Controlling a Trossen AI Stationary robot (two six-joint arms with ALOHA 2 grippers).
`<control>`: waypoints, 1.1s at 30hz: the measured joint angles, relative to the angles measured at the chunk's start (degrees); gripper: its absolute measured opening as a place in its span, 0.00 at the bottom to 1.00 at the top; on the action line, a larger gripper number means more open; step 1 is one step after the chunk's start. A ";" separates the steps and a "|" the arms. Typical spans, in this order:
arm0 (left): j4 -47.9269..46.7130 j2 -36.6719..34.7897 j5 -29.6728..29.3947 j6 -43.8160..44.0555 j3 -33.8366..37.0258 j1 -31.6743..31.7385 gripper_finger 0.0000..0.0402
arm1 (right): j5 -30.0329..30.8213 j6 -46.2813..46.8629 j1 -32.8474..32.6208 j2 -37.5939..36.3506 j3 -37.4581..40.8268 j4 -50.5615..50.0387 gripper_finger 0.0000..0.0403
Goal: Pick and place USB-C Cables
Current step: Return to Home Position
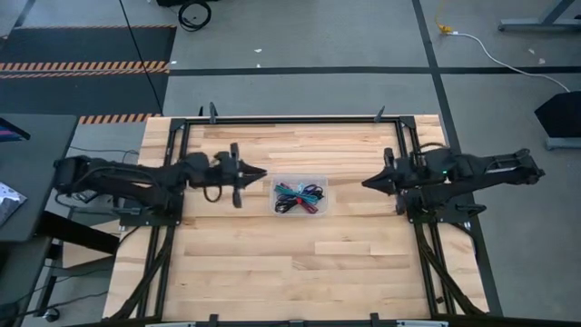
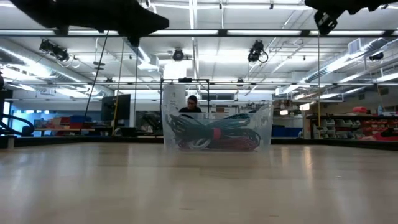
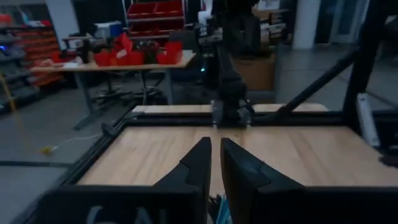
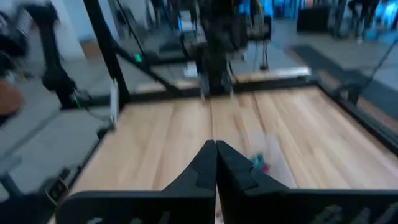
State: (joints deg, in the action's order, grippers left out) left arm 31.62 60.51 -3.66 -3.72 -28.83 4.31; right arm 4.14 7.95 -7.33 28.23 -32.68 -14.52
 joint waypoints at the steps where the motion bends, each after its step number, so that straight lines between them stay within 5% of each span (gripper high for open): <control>1: -0.16 -1.12 2.17 1.19 0.67 1.46 0.11 | -0.33 -0.23 0.00 -2.14 1.26 0.75 0.02; 7: 0.36 -7.69 13.10 6.99 5.76 8.68 0.10 | -2.14 0.45 0.28 -14.26 7.83 1.07 0.02; 16: -1.19 -19.48 14.41 11.69 14.77 9.16 0.03 | -1.53 4.35 0.28 -28.19 11.57 -5.57 0.02; 25: -1.47 -23.99 -0.58 12.12 21.35 -3.00 0.01 | 1.73 7.32 0.22 -23.32 15.57 -2.53 0.02; 33: -6.83 -27.66 -3.45 11.13 21.89 -3.74 0.01 | -0.26 7.56 0.22 -24.50 20.58 0.40 0.02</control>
State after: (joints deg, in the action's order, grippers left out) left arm 24.79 32.85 -7.11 7.41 -6.94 0.57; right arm 3.88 15.51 -7.11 3.73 -12.10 -14.12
